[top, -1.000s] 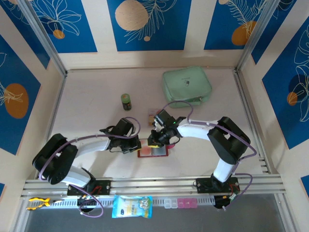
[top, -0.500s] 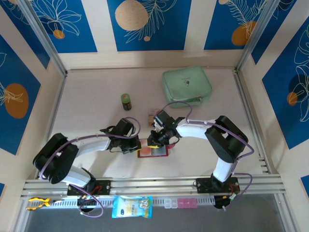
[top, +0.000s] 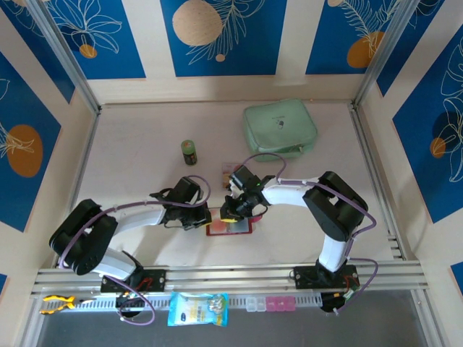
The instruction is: Take the credit cards out of the card holder
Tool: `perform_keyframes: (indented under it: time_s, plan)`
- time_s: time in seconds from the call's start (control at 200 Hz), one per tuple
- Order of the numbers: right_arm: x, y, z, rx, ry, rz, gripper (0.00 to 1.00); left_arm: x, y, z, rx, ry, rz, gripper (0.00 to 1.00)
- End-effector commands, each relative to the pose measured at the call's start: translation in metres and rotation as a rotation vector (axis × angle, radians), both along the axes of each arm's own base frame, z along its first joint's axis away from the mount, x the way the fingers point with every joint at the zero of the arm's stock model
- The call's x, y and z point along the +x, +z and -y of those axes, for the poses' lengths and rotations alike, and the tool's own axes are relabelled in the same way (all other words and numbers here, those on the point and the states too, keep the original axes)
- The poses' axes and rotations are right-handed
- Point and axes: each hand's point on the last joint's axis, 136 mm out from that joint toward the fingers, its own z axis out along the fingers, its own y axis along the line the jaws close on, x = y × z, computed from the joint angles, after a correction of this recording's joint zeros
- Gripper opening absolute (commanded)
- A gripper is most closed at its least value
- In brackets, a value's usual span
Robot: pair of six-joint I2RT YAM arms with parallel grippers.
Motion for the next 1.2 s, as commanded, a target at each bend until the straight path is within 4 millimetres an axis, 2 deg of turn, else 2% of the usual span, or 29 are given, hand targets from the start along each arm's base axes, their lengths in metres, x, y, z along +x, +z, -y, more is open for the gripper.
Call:
perform_keyframes:
  time_s: [0.0,0.12,0.29,0.87,1.195]
  plan:
    - [-0.003,0.0,-0.007,0.017,0.015,-0.024,0.16,-0.004,-0.009,-0.011,0.047,-0.004,-0.016,0.04]
    - [-0.004,-0.002,-0.006,0.008,0.015,-0.03,0.21,-0.004,-0.009,-0.011,0.049,-0.004,-0.016,0.04]
    - [-0.005,-0.006,0.006,-0.091,0.014,-0.014,0.26,-0.006,-0.01,-0.012,0.051,-0.003,-0.019,0.05]
    - [-0.004,-0.001,0.014,-0.192,0.049,0.028,0.27,-0.008,-0.014,-0.015,0.058,0.001,-0.031,0.05]
    - [-0.004,0.002,0.012,-0.183,0.054,0.033,0.27,-0.011,-0.016,-0.018,0.074,0.005,-0.04,0.05]
